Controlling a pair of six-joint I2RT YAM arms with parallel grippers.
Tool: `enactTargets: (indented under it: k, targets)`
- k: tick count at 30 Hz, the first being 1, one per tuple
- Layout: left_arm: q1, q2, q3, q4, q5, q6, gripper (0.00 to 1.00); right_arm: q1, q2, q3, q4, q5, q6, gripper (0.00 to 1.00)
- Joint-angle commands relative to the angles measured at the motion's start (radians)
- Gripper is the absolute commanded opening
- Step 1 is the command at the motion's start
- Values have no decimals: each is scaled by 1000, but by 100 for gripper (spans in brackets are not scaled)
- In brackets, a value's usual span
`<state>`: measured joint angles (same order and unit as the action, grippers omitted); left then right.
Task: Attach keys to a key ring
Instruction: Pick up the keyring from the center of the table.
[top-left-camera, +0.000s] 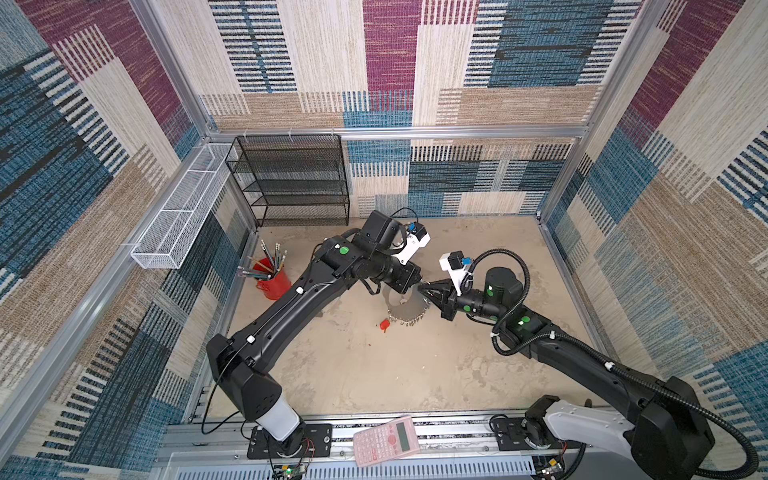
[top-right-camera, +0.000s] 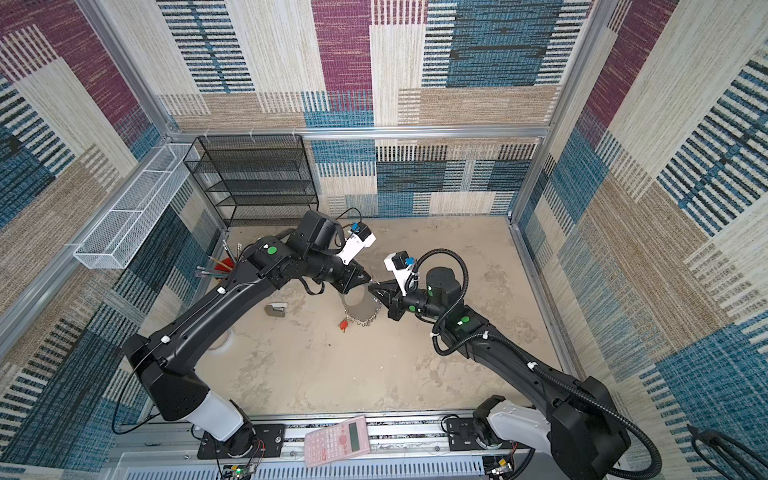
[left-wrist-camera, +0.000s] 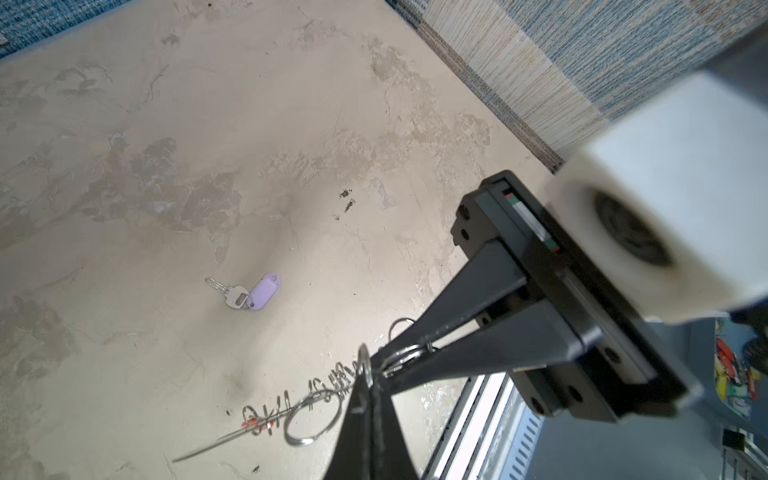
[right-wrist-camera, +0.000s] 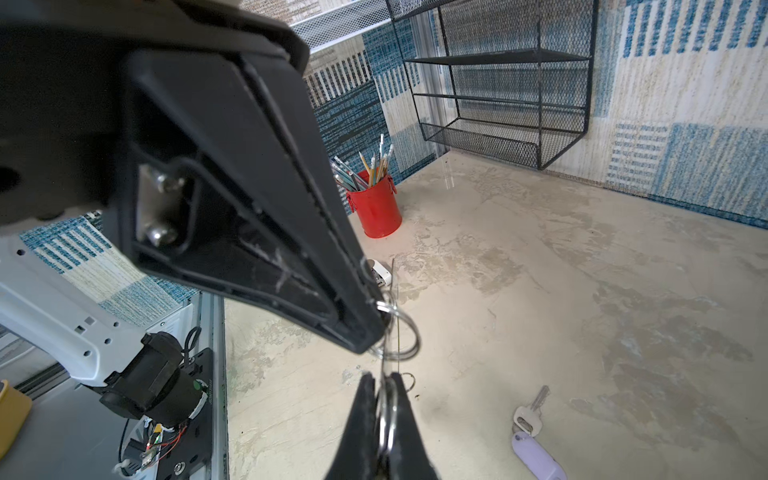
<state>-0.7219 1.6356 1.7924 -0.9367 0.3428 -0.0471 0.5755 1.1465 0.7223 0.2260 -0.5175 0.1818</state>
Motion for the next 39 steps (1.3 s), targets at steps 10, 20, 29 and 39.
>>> enactTargets:
  k: [10, 20, 29, 39]
  targets:
    - [5, 42, 127, -169, 80, 107, 0, 4, -33, -15, -59, 123, 4, 45]
    - [78, 50, 118, -169, 170, 187, 0, -2, -182, -42, -13, 0, 26, 52]
    - [98, 40, 84, -156, 194, 327, 0, -9, -145, 10, 7, -38, 21, 43]
    - [108, -31, -37, -39, 274, 487, 0, -9, -70, 25, 1, -131, -16, 35]
